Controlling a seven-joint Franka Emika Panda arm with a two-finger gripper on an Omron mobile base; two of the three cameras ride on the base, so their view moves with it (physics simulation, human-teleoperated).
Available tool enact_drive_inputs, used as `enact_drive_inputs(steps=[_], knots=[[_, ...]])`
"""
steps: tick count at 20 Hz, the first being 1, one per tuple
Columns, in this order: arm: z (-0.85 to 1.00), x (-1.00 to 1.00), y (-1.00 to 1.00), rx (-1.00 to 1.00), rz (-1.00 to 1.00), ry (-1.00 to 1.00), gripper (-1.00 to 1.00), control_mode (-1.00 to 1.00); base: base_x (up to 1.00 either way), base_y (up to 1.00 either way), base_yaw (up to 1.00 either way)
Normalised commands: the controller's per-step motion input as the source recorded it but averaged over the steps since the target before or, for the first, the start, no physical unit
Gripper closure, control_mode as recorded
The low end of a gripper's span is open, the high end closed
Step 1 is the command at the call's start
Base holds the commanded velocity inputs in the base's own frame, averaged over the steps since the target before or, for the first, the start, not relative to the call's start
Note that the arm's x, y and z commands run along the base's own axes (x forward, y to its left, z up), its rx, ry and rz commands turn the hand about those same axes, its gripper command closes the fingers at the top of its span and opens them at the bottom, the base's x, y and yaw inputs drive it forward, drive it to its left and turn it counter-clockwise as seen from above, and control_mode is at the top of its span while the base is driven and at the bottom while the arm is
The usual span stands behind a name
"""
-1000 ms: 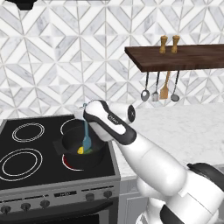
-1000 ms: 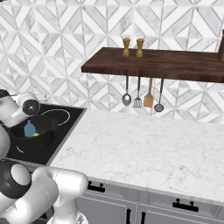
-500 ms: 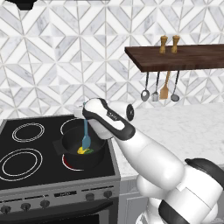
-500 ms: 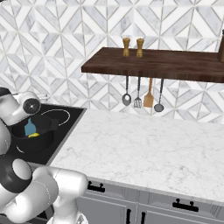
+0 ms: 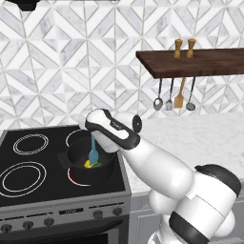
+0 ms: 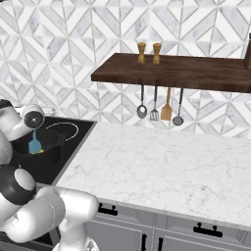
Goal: Put the broccoli and lemon in the pot. Retrieve the spatula and lightly stir the vegetables in the pot.
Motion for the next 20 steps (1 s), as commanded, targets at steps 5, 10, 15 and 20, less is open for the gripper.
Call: enact_drive_inputs(steps=[5, 10, 15, 20], knots=[[-0.34, 0.0, 0.12, 0.0, -0.08, 0.1, 1.0, -1.0, 0.0, 0.0, 0.0], [-0.34, 0.16, 0.36, 0.0, -0.08, 0.01, 1.0, -1.0, 0.0, 0.0, 0.0], [-0.35, 0.13, 0.39, 0.0, -0.06, 0.04, 1.0, -1.0, 0.0, 0.0, 0.0], [-0.28, -0.11, 0.01, 0.0, -0.06, 0.16, 1.0, -1.0, 0.0, 0.0, 0.0]])
